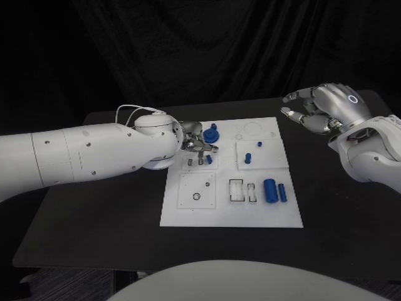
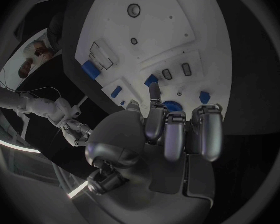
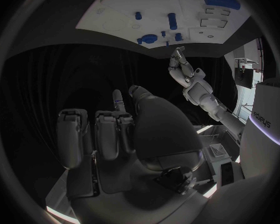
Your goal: Assemble the parts on the task board
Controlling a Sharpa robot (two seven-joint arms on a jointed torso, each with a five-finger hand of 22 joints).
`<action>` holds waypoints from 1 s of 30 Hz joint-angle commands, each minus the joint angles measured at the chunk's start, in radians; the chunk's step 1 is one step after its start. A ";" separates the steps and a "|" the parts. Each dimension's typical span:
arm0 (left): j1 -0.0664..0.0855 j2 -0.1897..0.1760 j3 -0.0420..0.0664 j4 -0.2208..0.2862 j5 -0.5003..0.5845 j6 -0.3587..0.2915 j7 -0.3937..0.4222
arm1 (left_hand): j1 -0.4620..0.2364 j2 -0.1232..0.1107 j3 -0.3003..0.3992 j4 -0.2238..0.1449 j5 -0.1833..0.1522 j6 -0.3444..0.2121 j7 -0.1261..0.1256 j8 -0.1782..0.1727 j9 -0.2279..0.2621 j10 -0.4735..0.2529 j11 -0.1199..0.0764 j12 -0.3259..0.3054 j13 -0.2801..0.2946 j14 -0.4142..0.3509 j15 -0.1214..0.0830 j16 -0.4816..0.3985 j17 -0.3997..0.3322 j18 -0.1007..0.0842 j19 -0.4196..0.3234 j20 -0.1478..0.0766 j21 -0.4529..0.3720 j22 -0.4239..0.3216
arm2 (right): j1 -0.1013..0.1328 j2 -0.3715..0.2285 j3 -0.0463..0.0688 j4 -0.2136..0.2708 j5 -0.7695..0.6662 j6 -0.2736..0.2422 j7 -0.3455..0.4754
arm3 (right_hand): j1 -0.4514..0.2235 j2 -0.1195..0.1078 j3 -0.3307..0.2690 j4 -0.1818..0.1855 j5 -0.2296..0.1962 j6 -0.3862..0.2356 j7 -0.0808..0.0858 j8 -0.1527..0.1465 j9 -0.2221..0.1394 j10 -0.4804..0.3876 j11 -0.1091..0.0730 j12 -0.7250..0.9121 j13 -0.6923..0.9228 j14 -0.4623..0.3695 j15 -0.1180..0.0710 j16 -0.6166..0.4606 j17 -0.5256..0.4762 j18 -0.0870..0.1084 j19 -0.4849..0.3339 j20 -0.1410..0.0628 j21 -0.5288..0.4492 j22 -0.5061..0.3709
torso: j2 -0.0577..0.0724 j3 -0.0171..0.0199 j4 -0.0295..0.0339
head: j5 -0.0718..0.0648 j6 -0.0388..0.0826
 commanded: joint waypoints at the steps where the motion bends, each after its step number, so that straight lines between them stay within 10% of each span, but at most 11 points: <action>1: -0.003 0.008 0.001 -0.009 0.006 0.004 0.011 | 0.001 0.001 0.004 -0.001 0.000 0.004 0.000 -0.005 0.001 0.134 -0.034 0.234 0.290 0.107 -0.006 0.003 0.263 -0.007 0.000 -0.001 -0.005 0.062 | -0.002 -0.001 0.001 0.001 -0.004 -0.002 0.001 | 0.002 0.002 0.007 0.002 0.007 0.010 0.000 -0.004 -0.001 0.105 0.006 0.003 0.263 0.095 0.007 0.001 0.215 0.006 0.081 0.004 0.001 0.246 | 0.004 -0.0002 -0.0023 | 0.003 0.000; 30: -0.019 0.028 0.001 -0.036 0.006 0.029 0.028 | 0.045 0.005 0.038 -0.019 0.012 0.013 -0.002 -0.031 0.019 0.134 -0.035 0.234 0.290 0.107 -0.007 0.003 0.263 -0.003 -0.010 -0.002 -0.015 0.051 | -0.002 -0.001 0.001 0.001 0.023 0.002 0.012 | -0.004 0.002 0.008 0.007 0.009 0.016 0.001 -0.006 -0.001 0.105 0.008 0.003 0.263 0.094 0.008 -0.001 0.210 0.006 0.079 0.005 -0.001 0.245 | 0.027 -0.0038 -0.0078 | 0.006 0.000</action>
